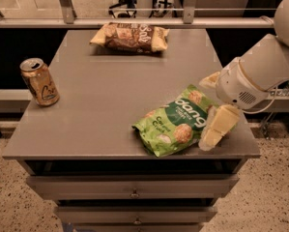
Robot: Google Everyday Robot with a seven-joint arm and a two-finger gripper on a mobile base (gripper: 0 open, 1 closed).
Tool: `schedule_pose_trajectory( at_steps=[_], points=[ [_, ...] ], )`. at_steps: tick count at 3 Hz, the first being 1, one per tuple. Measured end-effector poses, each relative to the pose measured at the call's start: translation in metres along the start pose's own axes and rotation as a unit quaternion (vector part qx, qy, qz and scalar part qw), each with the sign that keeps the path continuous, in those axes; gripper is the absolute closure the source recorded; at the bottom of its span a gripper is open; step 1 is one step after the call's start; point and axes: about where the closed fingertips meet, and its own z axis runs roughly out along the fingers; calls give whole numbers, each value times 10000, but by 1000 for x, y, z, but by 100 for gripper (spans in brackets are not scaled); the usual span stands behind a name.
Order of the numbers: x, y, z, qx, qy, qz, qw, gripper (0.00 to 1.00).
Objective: Move green rice chip bag near brown chip bag
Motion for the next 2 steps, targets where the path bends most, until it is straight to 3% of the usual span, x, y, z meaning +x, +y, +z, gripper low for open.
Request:
schedule_pose_trajectory(
  at_steps=[1,2],
  points=[
    [-12,2,20,-119,-327,148,9993,13],
    [-22,1,32,-184,-545,271,9980,36]
  ],
)
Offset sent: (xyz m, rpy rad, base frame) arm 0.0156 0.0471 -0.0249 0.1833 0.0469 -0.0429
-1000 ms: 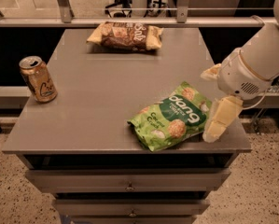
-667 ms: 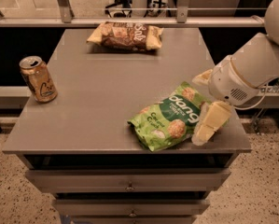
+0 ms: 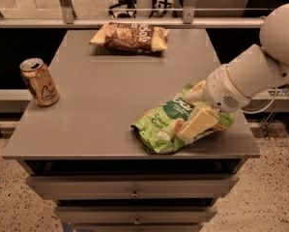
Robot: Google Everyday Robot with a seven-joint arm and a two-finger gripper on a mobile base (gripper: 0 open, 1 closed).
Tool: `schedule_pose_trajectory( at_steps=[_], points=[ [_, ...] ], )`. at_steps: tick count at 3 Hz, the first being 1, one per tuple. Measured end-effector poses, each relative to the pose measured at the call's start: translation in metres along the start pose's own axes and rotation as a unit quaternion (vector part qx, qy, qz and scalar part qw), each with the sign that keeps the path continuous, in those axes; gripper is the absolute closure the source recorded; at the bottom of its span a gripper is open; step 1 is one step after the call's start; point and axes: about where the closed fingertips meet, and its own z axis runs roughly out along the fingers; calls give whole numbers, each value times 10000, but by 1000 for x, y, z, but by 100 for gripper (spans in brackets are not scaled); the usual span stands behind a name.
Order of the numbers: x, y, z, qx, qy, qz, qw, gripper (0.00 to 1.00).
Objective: Move green rice chip bag near brown chip bag
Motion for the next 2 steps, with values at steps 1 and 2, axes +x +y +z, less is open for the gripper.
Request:
schedule_pose_trajectory(
  at_steps=[1,2],
  points=[
    [-4,-8,-3,104,-104,130,9998,59],
    [-7,-28,-28,498,-154,200,9984,83]
  ],
)
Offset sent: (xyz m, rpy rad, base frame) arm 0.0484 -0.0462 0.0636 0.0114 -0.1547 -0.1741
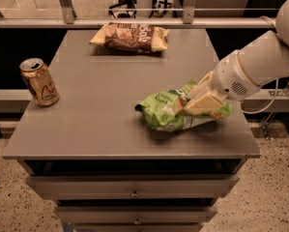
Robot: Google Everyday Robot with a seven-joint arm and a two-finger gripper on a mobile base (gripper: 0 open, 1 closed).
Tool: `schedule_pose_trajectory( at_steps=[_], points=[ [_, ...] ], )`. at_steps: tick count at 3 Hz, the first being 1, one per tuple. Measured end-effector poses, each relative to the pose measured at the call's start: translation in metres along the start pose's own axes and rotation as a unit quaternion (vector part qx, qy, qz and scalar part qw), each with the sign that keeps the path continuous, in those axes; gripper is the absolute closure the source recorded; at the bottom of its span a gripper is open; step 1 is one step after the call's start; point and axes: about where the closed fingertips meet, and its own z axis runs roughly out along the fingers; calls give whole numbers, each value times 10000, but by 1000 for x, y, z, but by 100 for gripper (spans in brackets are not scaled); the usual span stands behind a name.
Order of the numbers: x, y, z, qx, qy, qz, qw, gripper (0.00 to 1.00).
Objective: Move green rice chip bag near brown chip bag
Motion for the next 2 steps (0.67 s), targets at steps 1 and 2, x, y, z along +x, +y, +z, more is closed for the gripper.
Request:
schedule_pose_trajectory(
  at_steps=[1,2],
  points=[
    [-9,-32,-48,694,28,-9,9976,100],
    [-14,-41,-62,879,10,-42,9961,100]
  ],
)
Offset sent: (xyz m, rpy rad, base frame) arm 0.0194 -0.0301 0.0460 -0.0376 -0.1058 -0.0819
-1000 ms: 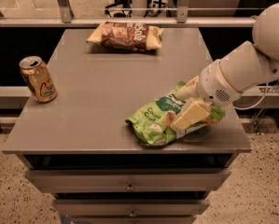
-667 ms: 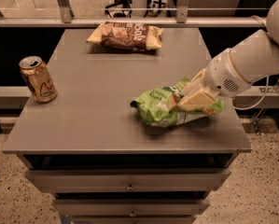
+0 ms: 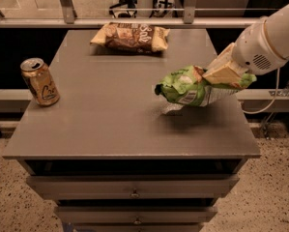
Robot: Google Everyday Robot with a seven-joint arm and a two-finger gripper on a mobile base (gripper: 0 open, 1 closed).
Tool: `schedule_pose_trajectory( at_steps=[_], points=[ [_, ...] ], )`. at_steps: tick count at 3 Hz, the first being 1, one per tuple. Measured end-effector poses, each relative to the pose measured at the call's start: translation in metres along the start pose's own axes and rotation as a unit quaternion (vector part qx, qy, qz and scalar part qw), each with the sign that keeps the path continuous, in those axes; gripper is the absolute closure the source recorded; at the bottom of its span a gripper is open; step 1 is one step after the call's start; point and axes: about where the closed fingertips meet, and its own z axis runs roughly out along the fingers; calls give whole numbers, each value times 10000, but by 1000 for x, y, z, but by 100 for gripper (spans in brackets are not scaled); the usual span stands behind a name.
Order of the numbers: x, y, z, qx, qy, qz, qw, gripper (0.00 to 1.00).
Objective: Move green rice chip bag near brown chip bag
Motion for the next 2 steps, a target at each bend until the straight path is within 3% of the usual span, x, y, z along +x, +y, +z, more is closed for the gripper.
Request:
schedule_pose_trajectory(
  at_steps=[1,2],
  points=[
    [0,0,0,0,0,0,10000,100],
    [-4,-15,8,90,-139,-20,9999,100]
  ],
)
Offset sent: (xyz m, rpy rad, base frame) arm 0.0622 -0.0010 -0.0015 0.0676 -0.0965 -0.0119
